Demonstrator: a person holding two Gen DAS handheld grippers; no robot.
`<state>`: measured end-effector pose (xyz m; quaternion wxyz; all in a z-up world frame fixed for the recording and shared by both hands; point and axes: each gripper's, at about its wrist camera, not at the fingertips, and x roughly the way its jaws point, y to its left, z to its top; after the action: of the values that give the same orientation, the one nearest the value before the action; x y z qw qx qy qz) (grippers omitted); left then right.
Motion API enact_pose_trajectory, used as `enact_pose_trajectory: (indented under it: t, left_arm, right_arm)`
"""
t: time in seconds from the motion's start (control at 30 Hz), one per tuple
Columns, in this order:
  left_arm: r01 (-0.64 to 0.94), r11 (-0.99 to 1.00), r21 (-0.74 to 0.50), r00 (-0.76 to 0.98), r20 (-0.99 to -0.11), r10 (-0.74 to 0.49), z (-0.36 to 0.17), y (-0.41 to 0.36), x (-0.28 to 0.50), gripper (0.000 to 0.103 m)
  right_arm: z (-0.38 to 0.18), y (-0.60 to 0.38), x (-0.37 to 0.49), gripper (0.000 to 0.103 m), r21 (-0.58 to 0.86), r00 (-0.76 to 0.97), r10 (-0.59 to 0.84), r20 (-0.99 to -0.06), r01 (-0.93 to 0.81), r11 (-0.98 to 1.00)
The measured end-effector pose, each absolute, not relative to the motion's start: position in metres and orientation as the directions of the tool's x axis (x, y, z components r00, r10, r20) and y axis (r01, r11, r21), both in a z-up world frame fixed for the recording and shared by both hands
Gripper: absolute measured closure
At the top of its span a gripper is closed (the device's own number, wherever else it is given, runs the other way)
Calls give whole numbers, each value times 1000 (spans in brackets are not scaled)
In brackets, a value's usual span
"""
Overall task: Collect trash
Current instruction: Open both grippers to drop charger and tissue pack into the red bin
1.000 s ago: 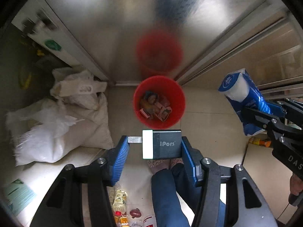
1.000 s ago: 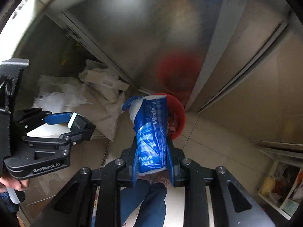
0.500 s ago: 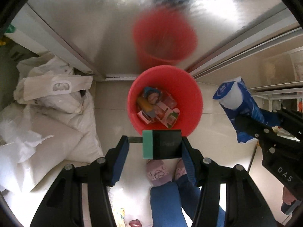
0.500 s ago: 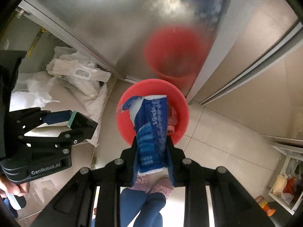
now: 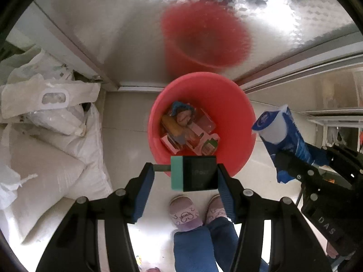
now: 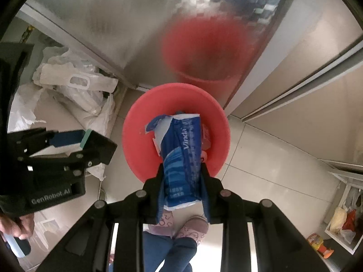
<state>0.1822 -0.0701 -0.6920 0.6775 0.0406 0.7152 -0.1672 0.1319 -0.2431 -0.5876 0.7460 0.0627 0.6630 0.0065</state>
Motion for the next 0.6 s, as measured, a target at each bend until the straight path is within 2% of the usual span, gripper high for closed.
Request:
enact_pose_trajectory:
  t: [0.07, 0.1, 0.13, 0.2, 0.3, 0.47, 0.6]
  left_arm:
    - [294, 938, -182, -70, -983, -168, -695, -71, 183, 50]
    - [296, 937, -185, -65, -983, -174, -695, -71, 183, 46]
    - [294, 936, -192, -60, -981, -183, -695, -70, 184, 35]
    - [287, 936, -204, -52, -979, -198, -692, -69, 185, 20]
    - [287, 935, -209, -33, -978, -208, -686, -67, 186, 18]
    - [283, 938, -201, -23, -979, -202, -679, -66, 185, 11]
    - [291, 941, -171, 4, -984, -180, -665, -65, 177, 11]
  right_arm:
    - [-590, -245, 131, 75, 109, 123, 99, -987, 74, 991]
    - [-591, -247, 131, 74, 110, 124, 100, -987, 79, 991]
    - [-592, -248, 130, 74, 113, 123, 102, -987, 84, 990]
    - [-593, -249, 129, 74, 121, 124, 109, -986, 95, 988]
    - [-594, -247, 128, 66, 113, 108, 103, -989, 95, 989]
    - [-591, -245, 127, 40, 107, 116, 96, -989, 100, 989]
    - [-587, -245, 121, 32, 113, 124, 100, -987, 101, 988]
